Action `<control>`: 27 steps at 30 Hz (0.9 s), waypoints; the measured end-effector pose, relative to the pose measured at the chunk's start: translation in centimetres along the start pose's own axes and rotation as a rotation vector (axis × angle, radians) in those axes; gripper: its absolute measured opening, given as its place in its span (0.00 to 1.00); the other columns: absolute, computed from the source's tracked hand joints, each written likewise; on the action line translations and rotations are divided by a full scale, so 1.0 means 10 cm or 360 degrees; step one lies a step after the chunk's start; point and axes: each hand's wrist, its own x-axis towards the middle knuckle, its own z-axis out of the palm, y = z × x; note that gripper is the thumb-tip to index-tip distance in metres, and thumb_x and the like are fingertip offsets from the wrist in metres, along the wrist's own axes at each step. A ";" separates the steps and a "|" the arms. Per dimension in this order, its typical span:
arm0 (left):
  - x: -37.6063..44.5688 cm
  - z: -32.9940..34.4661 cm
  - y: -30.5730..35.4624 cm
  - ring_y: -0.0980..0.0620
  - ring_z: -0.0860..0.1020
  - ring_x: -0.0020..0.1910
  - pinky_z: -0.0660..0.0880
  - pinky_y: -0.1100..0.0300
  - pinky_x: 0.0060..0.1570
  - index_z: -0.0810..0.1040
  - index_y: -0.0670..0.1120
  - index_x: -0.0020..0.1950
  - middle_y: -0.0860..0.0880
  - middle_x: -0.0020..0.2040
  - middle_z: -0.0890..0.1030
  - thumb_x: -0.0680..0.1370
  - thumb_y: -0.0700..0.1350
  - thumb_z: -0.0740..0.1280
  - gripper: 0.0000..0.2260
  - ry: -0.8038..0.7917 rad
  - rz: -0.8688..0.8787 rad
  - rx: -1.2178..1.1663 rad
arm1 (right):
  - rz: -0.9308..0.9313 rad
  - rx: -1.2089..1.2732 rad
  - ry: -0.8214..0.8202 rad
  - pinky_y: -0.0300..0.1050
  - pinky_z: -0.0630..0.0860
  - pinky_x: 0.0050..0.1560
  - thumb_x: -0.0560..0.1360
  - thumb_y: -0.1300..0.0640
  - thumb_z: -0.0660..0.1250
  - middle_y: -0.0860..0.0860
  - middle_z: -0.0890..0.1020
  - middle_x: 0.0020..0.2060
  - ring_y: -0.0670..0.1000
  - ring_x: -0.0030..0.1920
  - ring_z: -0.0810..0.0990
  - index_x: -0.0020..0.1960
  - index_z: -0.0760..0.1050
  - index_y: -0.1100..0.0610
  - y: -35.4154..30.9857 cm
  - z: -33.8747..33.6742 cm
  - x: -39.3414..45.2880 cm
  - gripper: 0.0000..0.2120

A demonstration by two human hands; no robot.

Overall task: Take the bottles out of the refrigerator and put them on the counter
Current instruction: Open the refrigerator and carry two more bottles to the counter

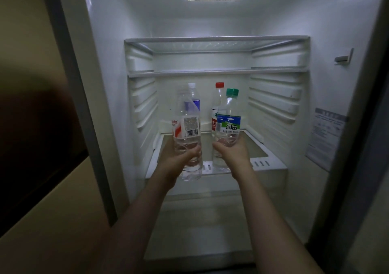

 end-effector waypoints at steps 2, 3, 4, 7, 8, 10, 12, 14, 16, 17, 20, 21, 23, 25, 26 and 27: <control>-0.07 -0.06 0.00 0.51 0.84 0.51 0.80 0.62 0.43 0.79 0.66 0.53 0.51 0.53 0.85 0.71 0.47 0.76 0.18 -0.0062 0.0002 -0.0031 | -0.0015 -0.0021 -0.0026 0.53 0.80 0.53 0.66 0.59 0.77 0.51 0.84 0.49 0.52 0.50 0.83 0.59 0.75 0.54 -0.02 -0.02 -0.10 0.22; -0.11 -0.08 0.01 0.50 0.84 0.52 0.80 0.61 0.44 0.79 0.66 0.54 0.51 0.54 0.85 0.70 0.48 0.76 0.18 -0.0082 0.0006 -0.0046 | -0.0033 -0.0019 -0.0041 0.54 0.80 0.54 0.67 0.59 0.77 0.51 0.84 0.49 0.53 0.50 0.84 0.59 0.75 0.55 -0.03 -0.04 -0.15 0.22; -0.14 -0.09 0.02 0.50 0.84 0.52 0.80 0.61 0.44 0.79 0.67 0.55 0.51 0.54 0.85 0.70 0.49 0.76 0.18 -0.0100 0.0009 -0.0052 | -0.0050 -0.0008 -0.0053 0.54 0.81 0.53 0.67 0.59 0.77 0.52 0.84 0.48 0.53 0.49 0.84 0.59 0.75 0.56 -0.05 -0.05 -0.21 0.22; -0.22 -0.10 0.00 0.49 0.83 0.52 0.80 0.62 0.41 0.78 0.64 0.57 0.51 0.54 0.84 0.70 0.48 0.75 0.18 -0.0115 -0.0028 -0.0069 | -0.0078 0.0022 -0.0097 0.55 0.82 0.53 0.67 0.59 0.78 0.52 0.84 0.48 0.52 0.49 0.84 0.58 0.75 0.55 -0.11 -0.07 -0.38 0.22; -0.24 -0.10 0.01 0.49 0.83 0.52 0.80 0.62 0.41 0.78 0.63 0.58 0.50 0.54 0.84 0.70 0.48 0.75 0.19 -0.0107 -0.0045 -0.0090 | -0.0110 0.0036 -0.0099 0.53 0.82 0.52 0.67 0.58 0.78 0.50 0.85 0.48 0.50 0.48 0.84 0.57 0.75 0.51 -0.12 -0.09 -0.44 0.21; -0.30 -0.09 0.05 0.50 0.83 0.52 0.81 0.58 0.43 0.76 0.63 0.59 0.50 0.55 0.84 0.69 0.49 0.76 0.21 -0.0093 -0.0039 -0.0117 | -0.0201 0.0047 -0.0105 0.48 0.83 0.48 0.67 0.54 0.79 0.47 0.86 0.46 0.46 0.46 0.85 0.54 0.77 0.44 -0.16 -0.13 -0.57 0.19; -0.40 -0.03 0.09 0.50 0.83 0.53 0.82 0.55 0.46 0.76 0.66 0.57 0.50 0.56 0.83 0.70 0.49 0.75 0.20 -0.0088 -0.0030 -0.0100 | -0.0203 0.0039 -0.0117 0.46 0.82 0.44 0.66 0.49 0.79 0.45 0.86 0.46 0.43 0.45 0.85 0.55 0.76 0.45 -0.21 -0.19 -0.73 0.21; -0.51 0.06 0.12 0.49 0.83 0.54 0.82 0.53 0.46 0.77 0.68 0.55 0.51 0.56 0.83 0.72 0.47 0.74 0.18 -0.0085 -0.0023 -0.0106 | -0.0192 0.0092 -0.0145 0.41 0.82 0.38 0.67 0.49 0.79 0.43 0.85 0.44 0.41 0.43 0.85 0.54 0.75 0.45 -0.25 -0.26 -0.88 0.19; -0.65 0.14 0.17 0.50 0.83 0.53 0.82 0.56 0.43 0.76 0.70 0.53 0.54 0.54 0.83 0.72 0.48 0.75 0.18 -0.0034 -0.0039 -0.0087 | -0.0213 0.0057 -0.0135 0.40 0.81 0.36 0.68 0.48 0.77 0.41 0.85 0.43 0.41 0.43 0.84 0.53 0.75 0.43 -0.29 -0.32 -1.02 0.17; -0.73 0.17 0.19 0.51 0.83 0.52 0.81 0.57 0.42 0.76 0.70 0.52 0.55 0.54 0.84 0.71 0.50 0.75 0.18 -0.0014 -0.0049 -0.0078 | -0.0222 0.0029 -0.0135 0.42 0.82 0.38 0.68 0.48 0.77 0.42 0.85 0.43 0.42 0.44 0.85 0.53 0.76 0.43 -0.32 -0.35 -1.09 0.16; -0.99 0.26 0.23 0.55 0.83 0.50 0.80 0.63 0.39 0.76 0.66 0.56 0.57 0.52 0.84 0.68 0.55 0.75 0.18 0.0010 -0.0107 -0.0028 | -0.0267 -0.0011 -0.0206 0.45 0.83 0.42 0.69 0.48 0.77 0.44 0.86 0.44 0.43 0.44 0.85 0.49 0.79 0.43 -0.33 -0.45 -1.28 0.11; -1.07 0.29 0.27 0.56 0.83 0.50 0.79 0.64 0.38 0.76 0.64 0.57 0.57 0.51 0.84 0.67 0.56 0.75 0.20 0.0022 -0.0127 0.0002 | -0.0286 -0.0027 -0.0234 0.43 0.82 0.42 0.69 0.48 0.77 0.43 0.86 0.43 0.42 0.44 0.85 0.48 0.79 0.43 -0.35 -0.48 -1.34 0.10; -1.20 0.37 0.36 0.57 0.82 0.51 0.80 0.61 0.39 0.76 0.63 0.58 0.58 0.52 0.84 0.65 0.60 0.74 0.23 0.0032 -0.0143 0.0042 | -0.0316 -0.0037 -0.0275 0.35 0.80 0.39 0.69 0.49 0.76 0.39 0.85 0.42 0.39 0.43 0.84 0.48 0.79 0.43 -0.40 -0.56 -1.45 0.10; -1.35 0.43 0.47 0.56 0.83 0.51 0.81 0.59 0.42 0.76 0.65 0.57 0.58 0.53 0.84 0.64 0.62 0.74 0.23 0.0017 -0.0136 0.0053 | -0.0319 -0.0034 -0.0306 0.37 0.80 0.41 0.70 0.48 0.76 0.40 0.85 0.44 0.40 0.43 0.84 0.51 0.79 0.45 -0.41 -0.65 -1.55 0.11; -1.42 0.46 0.51 0.56 0.83 0.51 0.81 0.57 0.44 0.76 0.66 0.57 0.57 0.53 0.84 0.64 0.62 0.74 0.22 0.0008 -0.0132 0.0070 | -0.0315 -0.0041 -0.0322 0.42 0.81 0.44 0.70 0.47 0.76 0.42 0.86 0.44 0.41 0.44 0.84 0.52 0.79 0.46 -0.40 -0.68 -1.60 0.12; -1.50 0.48 0.56 0.56 0.83 0.51 0.81 0.56 0.45 0.76 0.65 0.57 0.57 0.52 0.84 0.63 0.63 0.74 0.23 0.0007 -0.0130 0.0092 | -0.0307 -0.0042 -0.0333 0.48 0.82 0.47 0.69 0.46 0.76 0.44 0.86 0.45 0.43 0.46 0.85 0.53 0.79 0.46 -0.40 -0.71 -1.64 0.14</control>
